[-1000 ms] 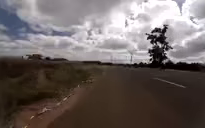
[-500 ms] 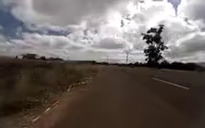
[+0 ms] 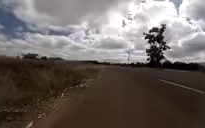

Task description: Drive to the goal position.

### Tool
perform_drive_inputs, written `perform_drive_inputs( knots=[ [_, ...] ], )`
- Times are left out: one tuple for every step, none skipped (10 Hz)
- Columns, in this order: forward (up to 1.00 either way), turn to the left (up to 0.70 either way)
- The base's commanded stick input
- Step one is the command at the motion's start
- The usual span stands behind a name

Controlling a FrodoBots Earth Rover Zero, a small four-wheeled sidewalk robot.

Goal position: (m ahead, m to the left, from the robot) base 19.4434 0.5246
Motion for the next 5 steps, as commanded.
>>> perform_drive_inputs(
  knots=[
    [0.85,-0.03],
    [0.85,-0.18],
    [0.85,-0.18],
    [0.85,-0.18],
    [0.85,-0.18]
  ],
)
